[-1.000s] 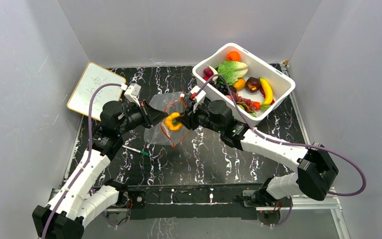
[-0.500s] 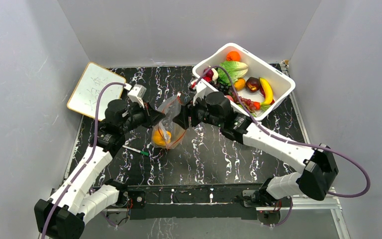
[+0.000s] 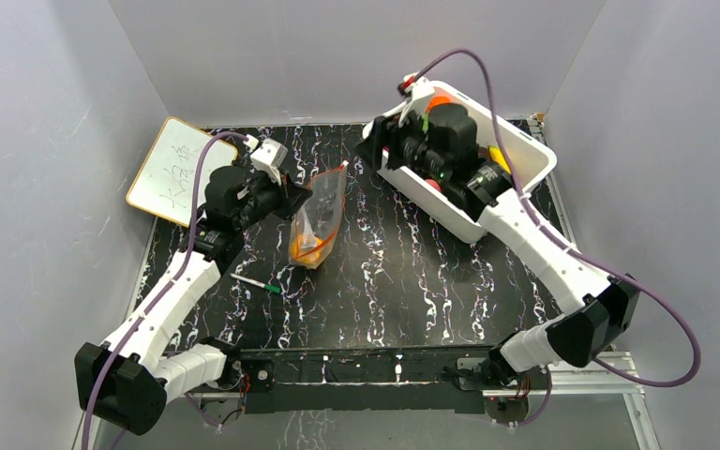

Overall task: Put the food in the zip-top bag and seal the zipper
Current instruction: Place the fake vegetable in the zipper food storage bag, then pick up the fake fruit from the bin.

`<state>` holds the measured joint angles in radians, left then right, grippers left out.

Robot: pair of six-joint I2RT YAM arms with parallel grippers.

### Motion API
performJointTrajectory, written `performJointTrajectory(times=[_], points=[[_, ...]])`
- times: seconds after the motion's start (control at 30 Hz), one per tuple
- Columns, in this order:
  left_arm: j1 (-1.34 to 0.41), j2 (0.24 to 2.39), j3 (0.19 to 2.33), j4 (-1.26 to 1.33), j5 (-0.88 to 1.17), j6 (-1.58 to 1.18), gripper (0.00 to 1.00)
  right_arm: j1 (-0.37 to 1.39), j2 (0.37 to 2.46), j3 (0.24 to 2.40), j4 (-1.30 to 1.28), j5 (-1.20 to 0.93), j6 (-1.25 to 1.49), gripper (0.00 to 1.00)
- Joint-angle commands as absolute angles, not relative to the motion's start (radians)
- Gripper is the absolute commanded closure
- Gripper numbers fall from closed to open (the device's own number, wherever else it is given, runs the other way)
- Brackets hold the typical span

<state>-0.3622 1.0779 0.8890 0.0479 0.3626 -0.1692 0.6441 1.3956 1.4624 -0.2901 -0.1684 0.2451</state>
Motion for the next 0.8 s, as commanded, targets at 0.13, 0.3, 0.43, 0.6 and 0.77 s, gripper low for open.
performJointTrajectory(times=[0.13, 0.3, 0.43, 0.6, 0.77], points=[[-0.375, 1.032, 0.899, 0.092, 0.442, -0.019, 1.0, 0.439, 1.52, 1.58, -0.319, -0.119, 0.161, 0.41], [-0.378, 0.994, 0.822, 0.131, 0.407, -0.016, 1.0, 0.363, 1.59, 1.56, -0.319, -0.001, 0.128, 0.42], [-0.382, 1.002, 0.832, 0.067, 0.442, -0.045, 1.0, 0.323, 1.648, 1.55, -0.339, 0.129, 0.078, 0.42], [-0.385, 0.948, 0.802, 0.057, 0.487, -0.088, 1.0, 0.273, 1.695, 1.525, -0.309, 0.262, 0.055, 0.42], [-0.386, 0.904, 0.737, 0.094, 0.49, -0.098, 1.0, 0.23, 1.768, 1.519, -0.27, 0.396, 0.035, 0.44]])
